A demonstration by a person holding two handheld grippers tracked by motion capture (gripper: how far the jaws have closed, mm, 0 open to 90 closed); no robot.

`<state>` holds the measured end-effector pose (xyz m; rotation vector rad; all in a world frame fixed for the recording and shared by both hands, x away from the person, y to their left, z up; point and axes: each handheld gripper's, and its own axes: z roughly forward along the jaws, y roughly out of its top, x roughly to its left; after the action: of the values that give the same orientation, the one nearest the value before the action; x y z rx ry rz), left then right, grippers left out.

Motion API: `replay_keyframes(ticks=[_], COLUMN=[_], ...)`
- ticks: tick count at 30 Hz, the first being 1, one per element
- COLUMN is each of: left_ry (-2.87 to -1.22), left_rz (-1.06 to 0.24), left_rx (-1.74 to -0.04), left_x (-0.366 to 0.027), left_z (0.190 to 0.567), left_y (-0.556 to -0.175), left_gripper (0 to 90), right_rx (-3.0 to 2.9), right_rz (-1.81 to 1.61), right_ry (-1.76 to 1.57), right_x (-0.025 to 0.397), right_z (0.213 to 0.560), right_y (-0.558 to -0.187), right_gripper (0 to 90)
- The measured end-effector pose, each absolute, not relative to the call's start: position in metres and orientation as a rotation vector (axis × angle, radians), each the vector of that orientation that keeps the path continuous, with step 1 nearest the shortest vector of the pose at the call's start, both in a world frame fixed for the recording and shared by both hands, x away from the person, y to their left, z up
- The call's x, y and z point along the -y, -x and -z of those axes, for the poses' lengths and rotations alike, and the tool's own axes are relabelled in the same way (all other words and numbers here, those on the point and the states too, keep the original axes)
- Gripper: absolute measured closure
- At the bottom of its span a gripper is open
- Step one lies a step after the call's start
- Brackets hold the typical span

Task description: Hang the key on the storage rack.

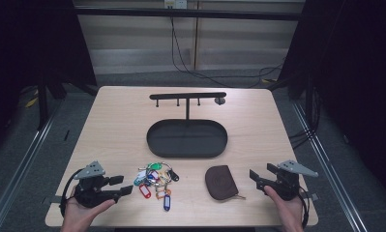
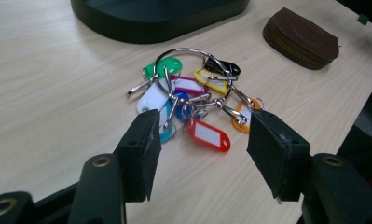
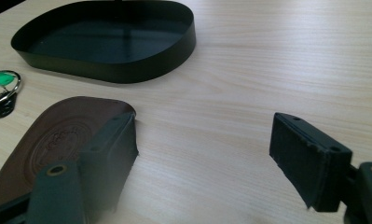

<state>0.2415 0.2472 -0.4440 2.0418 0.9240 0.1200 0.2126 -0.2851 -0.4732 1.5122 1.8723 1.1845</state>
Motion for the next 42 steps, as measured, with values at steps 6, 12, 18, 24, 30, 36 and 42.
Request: replay_keyframes(ticks=[6, 12, 18, 24, 30, 36, 42], left_ry=[-2.090, -2.160, -2.177, -2.254, -2.299, -2.349, -2.413], left_rz=[-0.089, -0.073, -0.055, -0.045, -0.028, 0.003, 0.041], left_rx=[-0.876, -0.846, -0.849, -0.792, -0.745, -0.746, -0.731], left_x=[-0.234, -0.220, -0.209, -0.197, -0.186, -0.174, -0.164], left_z=[0.435, 0.431, 0.426, 0.423, 0.418, 0.420, 0.426], left_y=[-0.247, -0.254, -0.262, -0.267, -0.276, -0.285, -0.293], left_gripper=[46.7, 56.2, 61.3, 59.9, 63.6, 64.8, 67.4], right_rx=[-1.887, -1.911, -1.916, -1.915, -1.924, -1.924, -1.928], right_rz=[-1.181, -1.167, -1.171, -1.170, -1.165, -1.168, -1.165], right_ry=[-1.508, -1.496, -1.494, -1.496, -1.494, -1.501, -1.509], right_x=[0.285, 0.283, 0.283, 0.284, 0.283, 0.283, 0.283], right_z=[0.474, 0.474, 0.474, 0.475, 0.475, 0.475, 0.475], right_y=[-0.214, -0.215, -0.215, -0.215, -0.216, -0.216, -0.216], right_gripper=[24.1, 24.7, 24.9, 24.9, 24.8, 24.8, 24.9])
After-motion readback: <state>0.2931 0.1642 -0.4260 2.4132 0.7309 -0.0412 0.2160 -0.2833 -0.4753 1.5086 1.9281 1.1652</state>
